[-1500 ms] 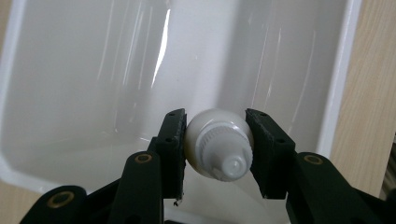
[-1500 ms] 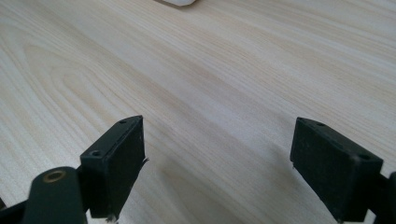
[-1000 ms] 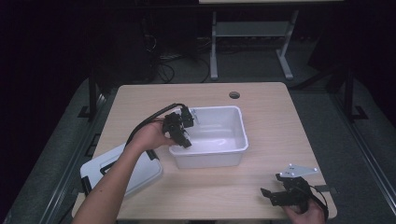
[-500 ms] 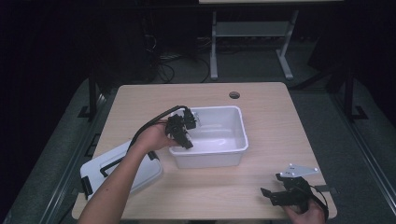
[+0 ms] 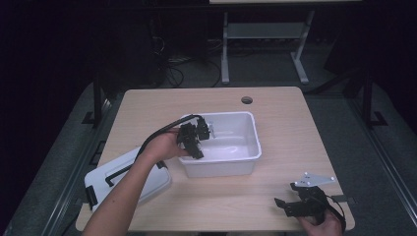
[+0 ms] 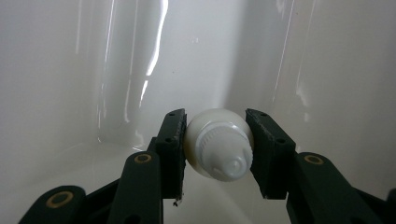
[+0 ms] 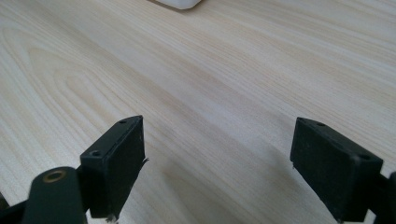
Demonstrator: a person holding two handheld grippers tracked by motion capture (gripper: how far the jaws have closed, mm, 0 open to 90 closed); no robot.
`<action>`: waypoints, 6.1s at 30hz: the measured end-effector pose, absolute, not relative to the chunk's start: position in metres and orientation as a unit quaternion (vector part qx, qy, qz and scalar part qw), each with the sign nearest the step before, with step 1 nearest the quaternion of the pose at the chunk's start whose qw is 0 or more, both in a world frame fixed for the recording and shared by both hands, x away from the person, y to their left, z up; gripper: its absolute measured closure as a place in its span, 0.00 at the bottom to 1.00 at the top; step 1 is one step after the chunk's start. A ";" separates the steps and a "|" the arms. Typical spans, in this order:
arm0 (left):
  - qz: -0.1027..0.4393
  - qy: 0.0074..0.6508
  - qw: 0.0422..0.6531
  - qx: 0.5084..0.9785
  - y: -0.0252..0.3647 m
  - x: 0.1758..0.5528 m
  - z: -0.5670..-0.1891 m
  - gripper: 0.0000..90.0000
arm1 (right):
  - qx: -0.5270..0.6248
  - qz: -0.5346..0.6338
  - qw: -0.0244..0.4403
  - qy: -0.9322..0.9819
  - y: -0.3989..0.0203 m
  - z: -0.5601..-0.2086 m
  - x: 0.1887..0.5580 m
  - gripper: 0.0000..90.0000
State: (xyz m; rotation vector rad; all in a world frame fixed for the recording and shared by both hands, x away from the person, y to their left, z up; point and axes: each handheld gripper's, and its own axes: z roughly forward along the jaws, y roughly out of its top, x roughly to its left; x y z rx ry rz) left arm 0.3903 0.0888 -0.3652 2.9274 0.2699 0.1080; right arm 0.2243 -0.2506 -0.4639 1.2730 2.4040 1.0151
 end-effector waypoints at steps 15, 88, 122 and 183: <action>0.038 0.086 0.094 0.991 0.089 0.387 -0.364 0.65 | 0.432 0.347 0.118 0.824 -0.250 -0.464 0.225 0.19; 0.085 0.204 0.162 0.962 0.236 0.339 -0.298 0.61 | 0.434 0.339 0.122 0.826 -0.247 -0.464 0.224 0.19; 0.074 0.289 0.160 0.941 0.324 0.324 -0.369 0.61 | 0.437 0.325 0.122 0.830 -0.244 -0.467 0.225 0.19; 0.054 0.266 0.186 0.944 0.336 0.318 -0.385 0.93 | 0.437 0.321 0.121 0.831 -0.243 -0.468 0.225 0.19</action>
